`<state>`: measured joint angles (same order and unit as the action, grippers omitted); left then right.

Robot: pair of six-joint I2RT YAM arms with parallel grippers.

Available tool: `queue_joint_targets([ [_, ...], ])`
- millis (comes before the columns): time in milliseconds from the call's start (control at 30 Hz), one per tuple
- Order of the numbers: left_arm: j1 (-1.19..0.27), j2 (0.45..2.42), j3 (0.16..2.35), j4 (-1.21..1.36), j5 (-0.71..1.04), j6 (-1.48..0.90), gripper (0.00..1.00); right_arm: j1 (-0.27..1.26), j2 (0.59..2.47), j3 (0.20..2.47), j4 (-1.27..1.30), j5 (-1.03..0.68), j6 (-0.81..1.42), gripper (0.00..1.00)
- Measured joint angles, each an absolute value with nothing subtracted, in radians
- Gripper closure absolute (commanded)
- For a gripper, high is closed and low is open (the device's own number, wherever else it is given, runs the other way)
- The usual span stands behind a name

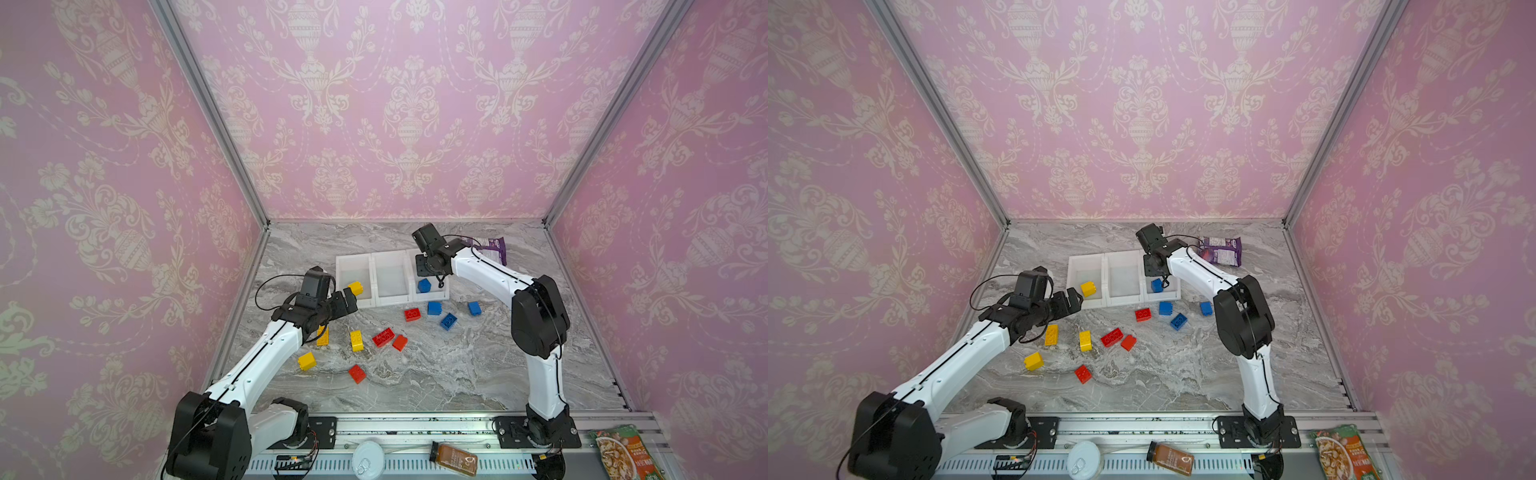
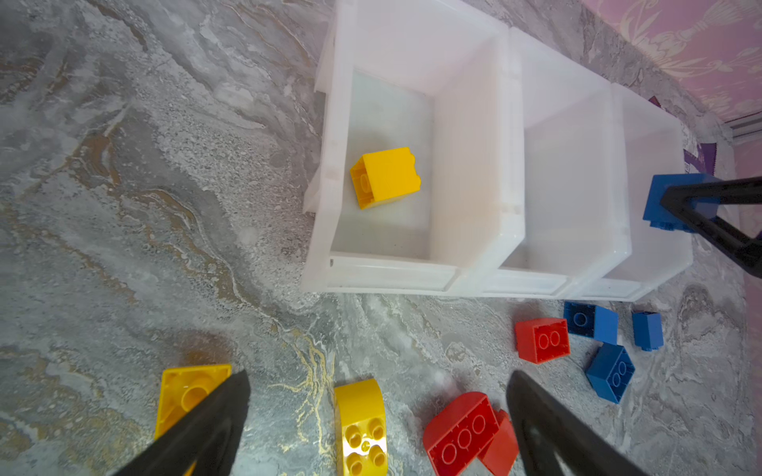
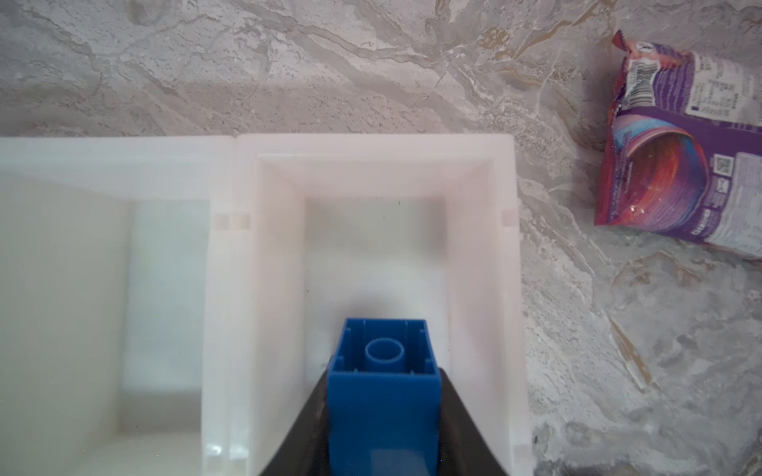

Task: Sort the legos into containers by color
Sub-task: 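Drop the blue brick in the far compartment while the left gripper nears yellow bricks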

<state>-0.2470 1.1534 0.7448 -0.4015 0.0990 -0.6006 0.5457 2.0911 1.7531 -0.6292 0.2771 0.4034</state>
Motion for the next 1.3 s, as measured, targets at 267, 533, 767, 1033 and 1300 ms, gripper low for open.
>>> queue_joint_targets([
  [267,-0.241,1.144,0.711,-0.469,0.080,-0.604,0.01,0.523,2.171,1.810,-0.635,0.259,0.384,0.63],
  [533,-0.233,1.137,0.711,-0.504,0.067,-0.604,0.01,0.523,2.171,1.818,-0.634,0.256,0.370,0.50],
  [767,-0.230,1.137,0.711,-0.518,0.064,-0.604,0.01,0.523,2.171,1.818,-0.634,0.242,0.367,0.46],
  [1033,-0.222,1.155,0.712,-0.545,0.051,-0.598,0.01,0.524,2.131,1.783,-0.633,0.216,0.368,0.34],
  [1300,-0.218,1.210,0.738,-0.607,0.015,-0.580,0.02,0.542,1.956,1.649,-0.609,0.180,0.377,0.21],
])
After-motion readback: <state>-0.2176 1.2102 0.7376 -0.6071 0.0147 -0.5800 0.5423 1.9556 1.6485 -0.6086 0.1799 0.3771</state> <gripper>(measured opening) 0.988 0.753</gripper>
